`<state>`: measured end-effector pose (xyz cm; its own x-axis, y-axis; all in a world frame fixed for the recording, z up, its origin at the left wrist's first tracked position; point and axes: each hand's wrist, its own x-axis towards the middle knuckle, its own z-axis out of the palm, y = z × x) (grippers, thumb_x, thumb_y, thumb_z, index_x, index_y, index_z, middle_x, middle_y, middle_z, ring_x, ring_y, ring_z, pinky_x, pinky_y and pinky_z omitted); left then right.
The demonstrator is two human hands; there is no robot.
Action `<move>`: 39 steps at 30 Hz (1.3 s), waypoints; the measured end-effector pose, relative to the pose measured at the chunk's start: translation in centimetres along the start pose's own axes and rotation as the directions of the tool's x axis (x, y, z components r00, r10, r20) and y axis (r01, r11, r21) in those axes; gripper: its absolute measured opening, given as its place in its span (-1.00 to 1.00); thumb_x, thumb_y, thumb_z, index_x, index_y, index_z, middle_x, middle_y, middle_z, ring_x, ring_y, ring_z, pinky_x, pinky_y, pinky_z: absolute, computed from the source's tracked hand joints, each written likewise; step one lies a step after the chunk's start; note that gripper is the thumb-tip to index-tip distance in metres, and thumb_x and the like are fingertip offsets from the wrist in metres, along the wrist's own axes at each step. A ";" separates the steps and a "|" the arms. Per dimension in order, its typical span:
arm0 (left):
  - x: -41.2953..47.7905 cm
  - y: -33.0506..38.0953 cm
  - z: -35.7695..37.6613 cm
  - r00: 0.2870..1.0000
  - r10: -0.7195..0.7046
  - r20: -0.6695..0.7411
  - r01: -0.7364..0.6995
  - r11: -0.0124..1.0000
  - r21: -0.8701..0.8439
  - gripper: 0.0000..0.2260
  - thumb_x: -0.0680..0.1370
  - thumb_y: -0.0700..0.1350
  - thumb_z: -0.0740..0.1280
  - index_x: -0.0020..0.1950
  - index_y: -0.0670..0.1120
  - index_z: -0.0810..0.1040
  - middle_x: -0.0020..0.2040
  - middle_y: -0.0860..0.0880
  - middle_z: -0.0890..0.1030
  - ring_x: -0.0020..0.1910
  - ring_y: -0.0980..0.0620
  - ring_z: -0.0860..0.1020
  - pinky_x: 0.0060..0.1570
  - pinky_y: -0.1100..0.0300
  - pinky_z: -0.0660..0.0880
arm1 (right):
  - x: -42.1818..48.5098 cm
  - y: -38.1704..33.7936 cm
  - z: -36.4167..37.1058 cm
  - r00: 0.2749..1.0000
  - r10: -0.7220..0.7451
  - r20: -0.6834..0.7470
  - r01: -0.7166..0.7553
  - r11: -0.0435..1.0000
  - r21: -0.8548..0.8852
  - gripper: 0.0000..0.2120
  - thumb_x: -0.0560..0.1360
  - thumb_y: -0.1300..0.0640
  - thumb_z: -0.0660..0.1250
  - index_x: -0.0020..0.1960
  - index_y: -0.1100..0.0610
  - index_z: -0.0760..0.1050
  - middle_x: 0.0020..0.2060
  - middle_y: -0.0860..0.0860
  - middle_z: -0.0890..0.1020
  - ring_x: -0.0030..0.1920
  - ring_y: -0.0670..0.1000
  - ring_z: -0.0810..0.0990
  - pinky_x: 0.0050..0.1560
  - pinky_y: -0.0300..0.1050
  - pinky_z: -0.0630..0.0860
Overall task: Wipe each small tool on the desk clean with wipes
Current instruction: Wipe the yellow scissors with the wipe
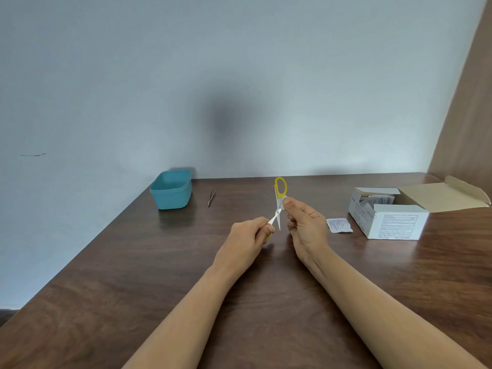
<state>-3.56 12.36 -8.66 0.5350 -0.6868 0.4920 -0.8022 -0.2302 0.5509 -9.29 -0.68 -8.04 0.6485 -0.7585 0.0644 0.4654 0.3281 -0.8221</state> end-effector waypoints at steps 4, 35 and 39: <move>0.0 0.0 0.1 1.000 0.008 0.012 -0.008 1.000 -0.001 -0.74 0.64 -0.04 0.19 -0.14 -0.16 0.51 -0.30 -0.06 0.55 -0.29 0.00 0.45 -0.26 0.18 0.36 | -0.1 -0.1 0.1 1.000 0.014 -0.023 -0.014 0.999 0.035 -0.95 0.41 0.25 0.45 -0.23 0.17 0.61 -0.49 -0.05 0.39 -0.43 -0.11 0.25 -0.43 -0.30 0.23; 0.1 0.1 -0.5 0.986 -0.103 -0.128 0.086 0.987 -0.134 -0.76 0.63 -0.03 0.21 -0.08 -0.09 0.61 -0.28 0.01 0.58 -0.35 0.14 0.46 -0.26 0.23 0.40 | -0.9 -0.4 0.3 0.997 -0.040 0.061 0.051 0.976 -0.210 -0.97 0.39 0.19 0.48 -0.18 0.10 0.67 -0.31 0.01 0.64 -0.35 -0.13 0.41 -0.31 -0.36 0.37; 0.0 0.2 -0.5 0.991 -0.083 -0.106 0.070 0.990 -0.120 -0.73 0.63 -0.02 0.22 -0.11 -0.14 0.60 -0.29 -0.08 0.58 -0.30 0.02 0.48 -0.26 0.18 0.40 | -1.2 -0.5 0.4 0.992 -0.044 0.117 0.072 0.966 -0.248 -0.95 0.41 0.21 0.46 -0.13 0.15 0.67 -0.45 -0.10 0.60 -0.44 -0.21 0.42 -0.35 -0.42 0.37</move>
<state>-3.59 12.64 -8.19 0.6246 -0.5886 0.5131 -0.7252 -0.1936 0.6608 -10.06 0.24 -7.50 0.6934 -0.7012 0.1659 0.3464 0.1226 -0.9300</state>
